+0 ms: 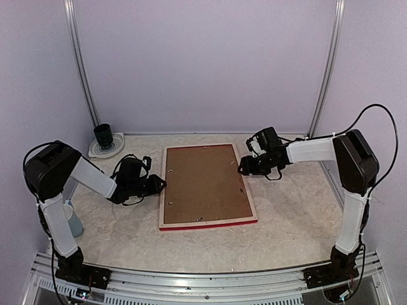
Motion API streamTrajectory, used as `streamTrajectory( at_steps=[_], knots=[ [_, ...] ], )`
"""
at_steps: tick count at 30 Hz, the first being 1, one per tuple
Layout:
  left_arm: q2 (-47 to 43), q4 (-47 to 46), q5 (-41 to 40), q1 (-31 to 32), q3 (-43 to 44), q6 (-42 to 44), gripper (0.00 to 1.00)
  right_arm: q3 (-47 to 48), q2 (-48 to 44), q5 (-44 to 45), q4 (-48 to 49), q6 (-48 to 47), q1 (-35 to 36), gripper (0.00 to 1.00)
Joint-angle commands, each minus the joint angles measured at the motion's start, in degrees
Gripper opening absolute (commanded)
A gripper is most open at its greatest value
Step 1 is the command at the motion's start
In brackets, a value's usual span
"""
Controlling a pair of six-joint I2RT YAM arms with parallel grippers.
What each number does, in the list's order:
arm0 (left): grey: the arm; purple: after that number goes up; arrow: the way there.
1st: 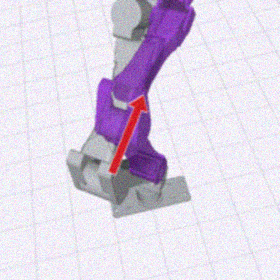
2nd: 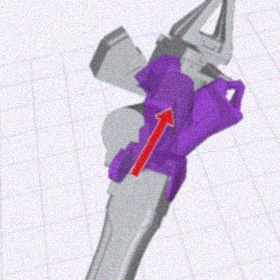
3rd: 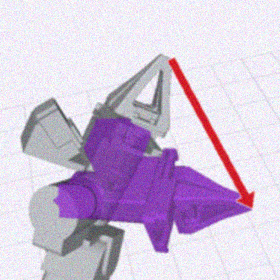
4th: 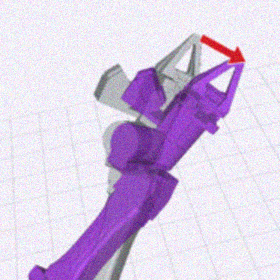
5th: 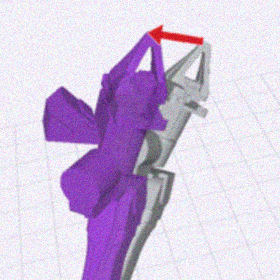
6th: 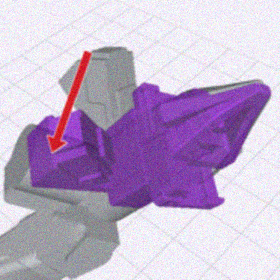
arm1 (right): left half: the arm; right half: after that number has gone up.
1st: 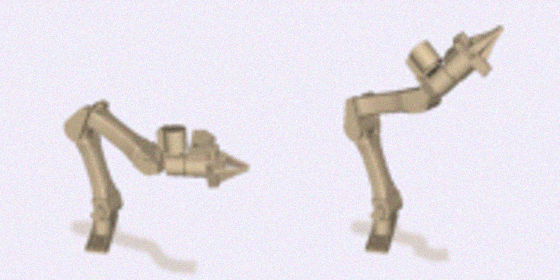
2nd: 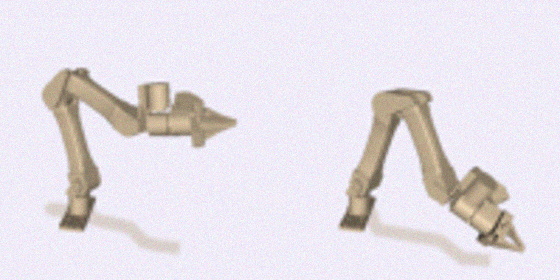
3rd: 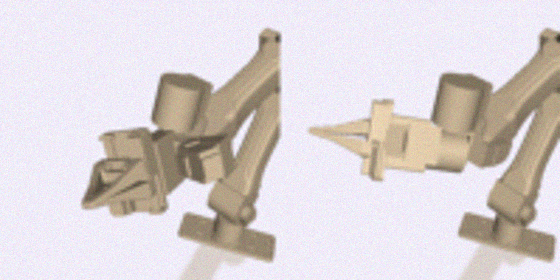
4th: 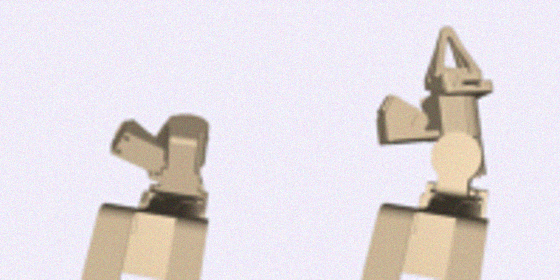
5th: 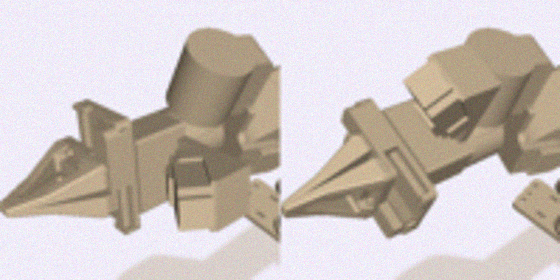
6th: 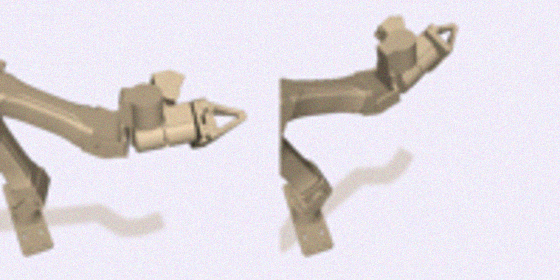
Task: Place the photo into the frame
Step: Move the photo frame to the center of the board.
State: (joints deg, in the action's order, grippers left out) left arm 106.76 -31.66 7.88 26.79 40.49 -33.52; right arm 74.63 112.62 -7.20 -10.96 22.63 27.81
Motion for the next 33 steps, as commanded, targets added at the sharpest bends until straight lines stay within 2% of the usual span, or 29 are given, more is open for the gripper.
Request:
streamTrajectory(
  at_steps=[1,15,17,22,24,33],
  knots=[
    [2.76,6.00,0.30,2.07,2.73,2.85,0.21,-2.65,-2.50,-2.03,1.08,0.70,-1.43,0.63],
    [7.37,8.56,1.40,3.38,12.52,8.79,0.22,-7.70,-6.76,-2.21,1.34,0.79,-4.29,0.64],
    [6.73,9.33,0.61,3.05,13.02,8.75,0.29,-8.05,-7.27,-2.37,1.35,0.76,-4.49,0.64],
    [1.03,12.29,-1.27,2.66,13.07,8.15,0.61,-8.56,-8.40,-2.59,1.18,0.58,-4.85,0.67],
    [-1.04,15.08,-1.78,2.94,13.58,7.38,0.65,-8.61,-8.47,-2.78,1.11,0.47,-4.87,0.68],
    [-4.28,30.42,-4.74,7.10,16.07,8.37,0.66,-8.01,-8.06,-4.36,-0.25,-0.64,-4.96,0.70]
  ],
)
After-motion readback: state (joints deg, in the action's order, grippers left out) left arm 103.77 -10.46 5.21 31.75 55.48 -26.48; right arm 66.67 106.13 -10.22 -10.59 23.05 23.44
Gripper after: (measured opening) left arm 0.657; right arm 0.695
